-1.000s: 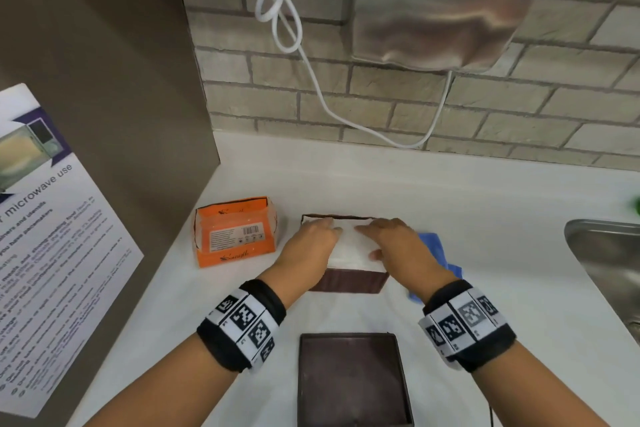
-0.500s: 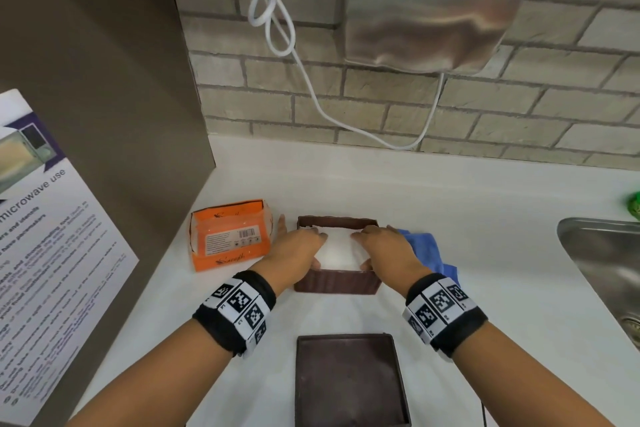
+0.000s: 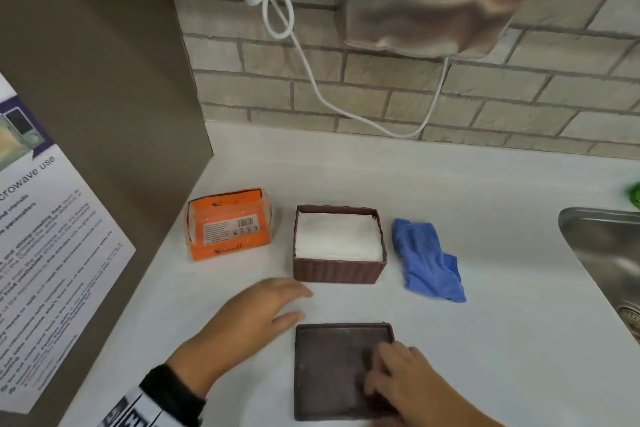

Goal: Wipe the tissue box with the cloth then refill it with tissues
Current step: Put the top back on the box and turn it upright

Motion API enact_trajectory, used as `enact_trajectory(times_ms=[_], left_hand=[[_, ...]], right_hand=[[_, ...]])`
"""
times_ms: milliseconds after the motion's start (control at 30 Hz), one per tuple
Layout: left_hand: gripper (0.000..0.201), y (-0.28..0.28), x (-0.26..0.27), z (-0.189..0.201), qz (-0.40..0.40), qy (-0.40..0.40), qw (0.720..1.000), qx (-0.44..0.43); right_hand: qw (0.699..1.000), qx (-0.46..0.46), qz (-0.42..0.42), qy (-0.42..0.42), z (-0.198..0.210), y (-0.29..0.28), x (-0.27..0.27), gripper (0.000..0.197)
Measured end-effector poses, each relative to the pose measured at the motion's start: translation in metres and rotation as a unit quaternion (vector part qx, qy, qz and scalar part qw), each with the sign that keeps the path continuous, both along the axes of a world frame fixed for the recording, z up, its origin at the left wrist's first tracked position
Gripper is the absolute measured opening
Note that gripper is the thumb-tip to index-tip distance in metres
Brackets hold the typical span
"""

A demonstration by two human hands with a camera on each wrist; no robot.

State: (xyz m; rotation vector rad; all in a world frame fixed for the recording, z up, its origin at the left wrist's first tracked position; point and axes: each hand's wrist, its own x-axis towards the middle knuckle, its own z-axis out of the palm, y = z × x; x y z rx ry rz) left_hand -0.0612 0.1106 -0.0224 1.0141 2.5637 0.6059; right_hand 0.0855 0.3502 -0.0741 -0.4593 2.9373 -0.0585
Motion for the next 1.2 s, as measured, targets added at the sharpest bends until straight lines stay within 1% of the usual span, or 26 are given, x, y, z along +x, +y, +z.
enact_trajectory(times_ms=[67,100,167,233,267,300,333,367,400,433,467,500,533,567,633,667,700,767,833,867,933,1100,1200], left_hand=[[0.048,-0.003,0.012,-0.005,-0.058,-0.047,0.997,-0.019],[0.052,-0.005,0.016,-0.009,-0.086,-0.069,0.994,-0.021],[0.057,-0.008,0.025,-0.015,-0.142,-0.095,0.984,-0.039],[0.048,-0.011,0.031,-0.02,-0.189,-0.092,0.975,-0.065],[0.038,-0.013,0.032,-0.019,-0.188,-0.101,0.975,-0.06],[0.028,-0.016,0.03,-0.016,-0.166,-0.119,0.979,-0.028],[0.02,-0.019,0.026,-0.012,-0.124,-0.146,0.981,0.023],[0.015,-0.022,0.019,-0.008,-0.07,-0.175,0.978,0.087],[0.012,-0.024,0.013,-0.002,-0.012,-0.202,0.967,0.155],[0.009,-0.025,0.006,0.006,0.043,-0.224,0.95,0.213],[0.008,-0.023,-0.002,0.015,0.086,-0.234,0.933,0.259],[0.011,-0.019,-0.01,0.022,0.124,-0.229,0.92,0.292],[0.016,-0.013,-0.02,0.027,0.158,-0.215,0.911,0.315],[0.02,-0.005,-0.031,0.03,0.192,-0.197,0.903,0.331],[0.023,0.014,-0.057,0.031,0.242,-0.162,0.892,0.347],[0.021,0.024,-0.069,0.03,0.256,-0.149,0.889,0.35],[0.019,0.034,-0.08,0.027,0.266,-0.131,0.892,0.343],[0.021,0.053,-0.097,0.023,0.278,-0.079,0.908,0.302],[0.027,0.068,-0.107,0.014,0.282,-0.049,0.922,0.261],[0.03,0.072,-0.11,0.007,0.282,-0.038,0.929,0.239],[0.036,0.078,-0.114,-0.006,0.288,-0.016,0.935,0.205],[0.037,0.085,-0.116,-0.02,0.304,0.037,0.928,0.214],[0.036,0.086,-0.118,-0.022,0.309,0.047,0.928,0.201]], right_hand=[[0.999,0.031,0.005,0.038,-0.015,0.0,0.01,0.023],[0.997,0.027,0.032,0.066,-0.02,-0.002,0.011,0.02],[0.996,0.005,0.056,0.075,-0.015,-0.004,0.01,0.014],[0.997,-0.035,0.054,0.049,0.007,-0.004,0.006,0.013],[0.996,-0.07,0.044,0.019,0.023,-0.004,0.002,0.011],[0.99,-0.135,0.025,-0.01,0.04,-0.005,-0.003,0.012],[0.977,-0.21,-0.001,-0.025,0.055,-0.004,-0.006,0.013],[0.953,-0.299,-0.041,-0.037,0.068,-0.002,-0.01,0.013],[0.915,-0.393,-0.085,-0.026,0.081,0.0,-0.014,0.013],[0.87,-0.475,-0.131,-0.01,0.09,0.002,-0.021,0.016],[0.825,-0.538,-0.173,-0.003,0.097,0.005,-0.03,0.019],[0.787,-0.58,-0.213,-0.003,0.101,0.007,-0.04,0.025],[0.762,-0.6,-0.242,-0.001,0.104,0.009,-0.052,0.03],[0.747,-0.609,-0.267,0.008,0.104,0.01,-0.064,0.034],[0.73,-0.608,-0.306,0.053,0.101,0.014,-0.093,0.034],[0.731,-0.594,-0.327,0.082,0.098,0.016,-0.109,0.032],[0.741,-0.565,-0.347,0.106,0.092,0.019,-0.125,0.032],[0.775,-0.492,-0.374,0.137,0.079,0.023,-0.154,0.035],[0.81,-0.416,-0.383,0.155,0.064,0.026,-0.173,0.04],[0.826,-0.377,-0.387,0.157,0.056,0.027,-0.179,0.042],[0.85,-0.311,-0.397,0.151,0.045,0.025,-0.186,0.044],[0.88,-0.172,-0.392,0.206,0.03,0.017,-0.191,0.038],[0.889,-0.124,-0.37,0.242,0.029,0.012,-0.191,0.027]])
